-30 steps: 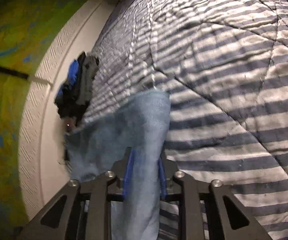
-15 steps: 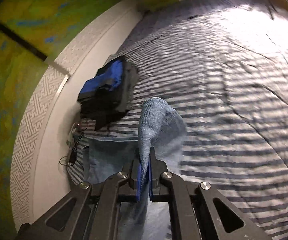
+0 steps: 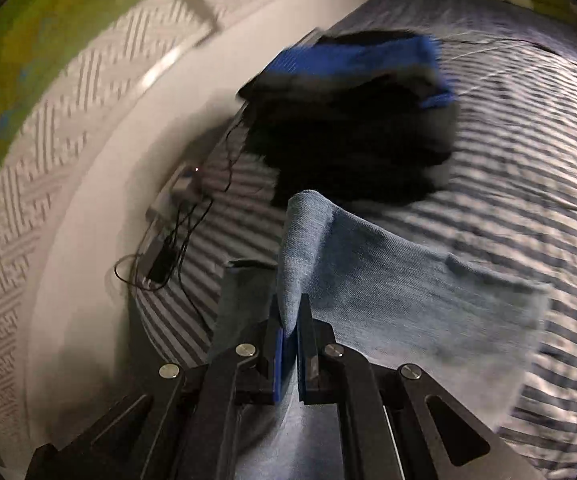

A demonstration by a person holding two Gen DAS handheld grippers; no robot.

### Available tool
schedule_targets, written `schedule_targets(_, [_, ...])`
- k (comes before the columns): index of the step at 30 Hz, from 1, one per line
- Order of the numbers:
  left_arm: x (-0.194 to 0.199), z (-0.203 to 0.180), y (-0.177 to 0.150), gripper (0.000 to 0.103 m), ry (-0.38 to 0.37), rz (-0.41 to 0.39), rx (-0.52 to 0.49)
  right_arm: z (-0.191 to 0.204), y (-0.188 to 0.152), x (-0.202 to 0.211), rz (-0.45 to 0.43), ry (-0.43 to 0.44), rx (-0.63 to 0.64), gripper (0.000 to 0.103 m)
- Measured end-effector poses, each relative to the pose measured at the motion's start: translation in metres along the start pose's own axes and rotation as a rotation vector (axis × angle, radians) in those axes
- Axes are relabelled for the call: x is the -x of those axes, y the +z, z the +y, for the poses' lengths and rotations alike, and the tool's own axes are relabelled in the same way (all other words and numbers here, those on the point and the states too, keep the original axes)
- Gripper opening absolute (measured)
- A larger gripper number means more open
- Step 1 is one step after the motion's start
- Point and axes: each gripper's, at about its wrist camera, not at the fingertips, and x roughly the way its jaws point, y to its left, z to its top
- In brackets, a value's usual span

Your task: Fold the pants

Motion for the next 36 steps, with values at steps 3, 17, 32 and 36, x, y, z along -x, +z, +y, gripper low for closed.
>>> schedule_targets(3, [-0.004,0.029,0.004,0.014,0.027,-0.012,0.047,0.023,-0.001,-0.028,0.020,-0.013,0.041,0.004])
schedule_targets(17, [-0.014,0.098,0.001,0.035,0.179,0.030,0.161,0.035,0.014,-0.063,0.068,0.084,0.099,0.019])
schedule_targets(32, [-0.032,0.034,0.043,0.051,0.183,0.007,-0.031,-0.040,-0.135,0.051,-0.058,0.019,0.145,0.021])
schedule_targets(36, [-0.077,0.022,0.046,0.051,0.152,0.085,-0.093,-0.025,-0.177,0.015,-0.011,-0.035,0.221,0.021])
